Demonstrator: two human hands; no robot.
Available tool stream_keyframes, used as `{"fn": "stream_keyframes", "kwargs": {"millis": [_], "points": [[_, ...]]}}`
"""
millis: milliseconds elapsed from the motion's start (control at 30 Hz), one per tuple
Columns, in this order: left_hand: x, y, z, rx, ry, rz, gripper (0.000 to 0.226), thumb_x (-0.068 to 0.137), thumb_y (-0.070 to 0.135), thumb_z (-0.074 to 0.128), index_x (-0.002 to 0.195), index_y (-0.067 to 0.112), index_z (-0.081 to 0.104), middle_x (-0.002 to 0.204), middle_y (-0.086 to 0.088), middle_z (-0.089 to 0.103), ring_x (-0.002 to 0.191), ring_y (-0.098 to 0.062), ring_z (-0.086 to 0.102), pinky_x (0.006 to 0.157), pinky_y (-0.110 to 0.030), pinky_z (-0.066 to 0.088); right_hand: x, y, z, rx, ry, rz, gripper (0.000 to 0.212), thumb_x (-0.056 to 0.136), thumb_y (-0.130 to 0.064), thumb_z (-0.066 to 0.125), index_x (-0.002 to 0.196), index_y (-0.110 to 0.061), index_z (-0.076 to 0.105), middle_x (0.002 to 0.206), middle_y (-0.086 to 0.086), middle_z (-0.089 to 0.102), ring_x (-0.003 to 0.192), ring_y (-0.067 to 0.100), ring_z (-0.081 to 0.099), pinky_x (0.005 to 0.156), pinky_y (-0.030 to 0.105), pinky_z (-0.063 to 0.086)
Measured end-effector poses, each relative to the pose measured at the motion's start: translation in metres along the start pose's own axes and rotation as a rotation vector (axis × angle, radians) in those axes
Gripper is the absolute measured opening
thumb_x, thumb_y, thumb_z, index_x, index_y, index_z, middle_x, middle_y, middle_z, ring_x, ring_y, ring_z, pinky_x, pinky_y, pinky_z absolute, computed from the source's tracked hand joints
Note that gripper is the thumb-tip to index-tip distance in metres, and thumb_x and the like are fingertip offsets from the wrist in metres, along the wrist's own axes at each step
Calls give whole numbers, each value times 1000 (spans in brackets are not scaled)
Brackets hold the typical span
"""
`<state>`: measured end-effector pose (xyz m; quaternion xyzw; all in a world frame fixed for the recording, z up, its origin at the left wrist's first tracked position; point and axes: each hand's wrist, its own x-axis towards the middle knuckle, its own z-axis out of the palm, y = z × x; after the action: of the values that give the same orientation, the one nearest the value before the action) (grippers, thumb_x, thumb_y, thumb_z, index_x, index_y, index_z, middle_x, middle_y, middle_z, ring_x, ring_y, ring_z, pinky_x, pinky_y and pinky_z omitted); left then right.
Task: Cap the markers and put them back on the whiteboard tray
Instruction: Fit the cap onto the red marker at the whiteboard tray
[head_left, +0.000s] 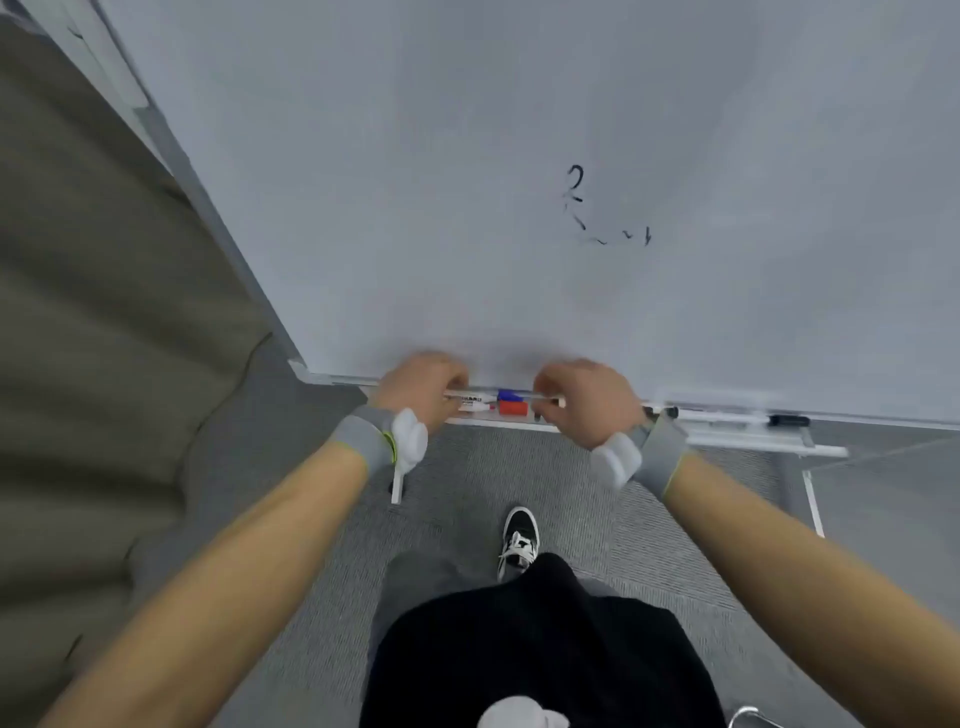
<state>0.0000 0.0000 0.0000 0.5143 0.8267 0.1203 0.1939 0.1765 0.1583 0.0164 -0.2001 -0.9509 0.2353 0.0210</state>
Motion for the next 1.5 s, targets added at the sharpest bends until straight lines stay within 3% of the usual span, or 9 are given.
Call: {"fn": "stream_keyframes", "kwargs": {"millis": [267,467,667,833,933,1033,1200,1400,1500], "points": [[5,-19,16,178,-99,137,26,85,32,63,101,11,63,103,-8,62,96,-28,54,81,-39,46,11,-3,47,-185,-30,-36,16,80,-35,68,88,-20,67,88,-1,71,91,27,61,80,39,49],[9,-30,12,252,-143,214,22,89,27,57,102,10,61,108,-9,61,102,-29,54,84,-38,45,23,-20,59,-214,-14,-31,11,71,-21,74,78,-14,69,81,4,73,85,32,63,78,40,52],[7,-36,16,315,-127,263,22,89,27,56,104,11,59,109,-8,60,105,-27,52,87,-38,42,24,-19,67,-230,-110,-56,18,80,-19,66,96,-11,70,97,7,72,100,32,58,89,39,46],[6,-37,20,341,-136,276,23,90,28,55,105,10,59,110,-9,59,108,-28,48,91,-37,35,23,-6,65,-166,-90,-152,19,78,-14,71,96,-10,70,94,7,73,96,32,61,88,41,46],[2,-37,16,300,-90,294,24,92,29,53,103,9,60,105,-10,61,105,-29,49,91,-38,37,20,-4,60,-49,13,-188,16,77,-12,75,92,-9,70,89,7,73,89,31,63,83,39,49],[-4,-33,7,244,22,340,19,90,25,56,93,7,62,92,-11,63,93,-31,52,86,-40,43,14,-7,49,169,62,-103,15,84,-16,70,97,-10,66,93,6,70,85,25,62,77,35,50],[-11,-20,-14,70,20,318,16,93,25,51,101,11,55,89,-11,63,76,-33,57,63,-39,48,10,-12,22,569,-34,131,11,92,-14,60,101,-14,55,76,2,72,62,13,67,63,32,55],[-6,-8,-35,-40,33,334,14,95,24,47,105,16,53,97,-6,59,76,-31,56,59,-40,49,19,-17,5,748,-20,252,32,69,-19,83,82,-27,55,68,12,70,56,27,61,57,38,54],[-8,-6,-38,-66,35,335,14,94,23,49,105,17,54,94,-4,60,75,-30,56,60,-39,48,21,-14,4,817,-22,284,28,65,-18,86,76,-25,62,71,16,71,54,20,58,55,37,52]]}}
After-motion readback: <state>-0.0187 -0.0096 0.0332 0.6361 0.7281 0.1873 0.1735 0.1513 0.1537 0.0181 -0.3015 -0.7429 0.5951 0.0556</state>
